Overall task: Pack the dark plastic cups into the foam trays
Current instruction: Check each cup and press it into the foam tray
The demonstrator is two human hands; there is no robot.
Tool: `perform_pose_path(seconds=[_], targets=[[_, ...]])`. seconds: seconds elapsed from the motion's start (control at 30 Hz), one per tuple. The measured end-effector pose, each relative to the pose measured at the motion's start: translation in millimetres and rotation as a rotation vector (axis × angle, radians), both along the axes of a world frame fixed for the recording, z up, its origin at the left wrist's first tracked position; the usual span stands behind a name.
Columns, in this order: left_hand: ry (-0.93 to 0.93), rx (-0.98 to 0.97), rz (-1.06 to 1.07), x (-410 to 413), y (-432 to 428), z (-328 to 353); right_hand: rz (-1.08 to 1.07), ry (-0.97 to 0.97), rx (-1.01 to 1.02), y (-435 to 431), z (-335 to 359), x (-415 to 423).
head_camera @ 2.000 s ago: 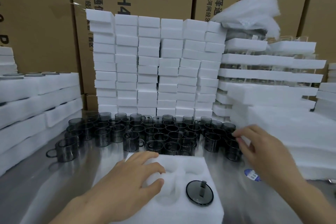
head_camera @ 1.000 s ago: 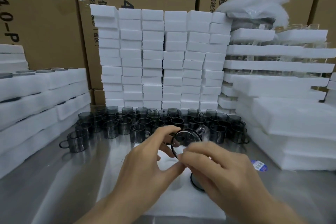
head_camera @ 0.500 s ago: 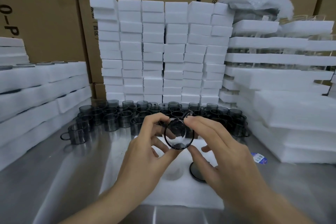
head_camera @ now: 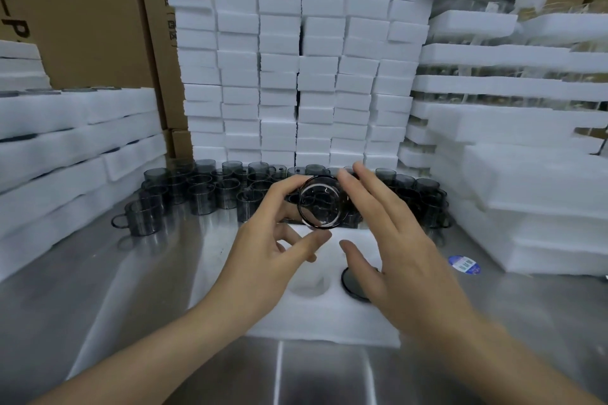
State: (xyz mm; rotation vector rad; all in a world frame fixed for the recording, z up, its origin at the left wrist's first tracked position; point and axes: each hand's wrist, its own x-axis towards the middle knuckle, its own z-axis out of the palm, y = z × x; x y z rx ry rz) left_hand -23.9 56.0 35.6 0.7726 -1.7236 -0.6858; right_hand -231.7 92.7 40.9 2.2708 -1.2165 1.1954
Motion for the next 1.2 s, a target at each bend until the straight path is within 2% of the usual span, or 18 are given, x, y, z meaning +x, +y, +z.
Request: perform_pose_path(seconds=[0.17,0.3,0.47,0.73,0.83,1.2], targets=[[0.001,0.010,-0.020,0.0,-1.4,0.4,0.068,-0.105,0.040,1.4,-1.0,-0.2],[-0.010,0.057,-0.053,0.1,-1.7,3.8,0.078,-0.119,0.009,-1.5,-3.0,-2.2],[-0.033,0.191,-0.207,-1.7,5.4,12.7,0.081,-0.257,0.014,-8.2,-6.8,-3.4],[-0.046,0.385,-0.217,7.3,0.3,18.5,0.098,-0.345,0.106,-10.6,-11.7,-1.6],[-0.073,0.402,-0.243,7.1,-1.4,20.0,0.123,-0.407,0.159,-9.6,-13.4,-0.1],[-0.105,0.420,-0.220,6.5,-2.8,19.6,0.115,-0.450,0.130,-8.2,-11.2,4.5]])
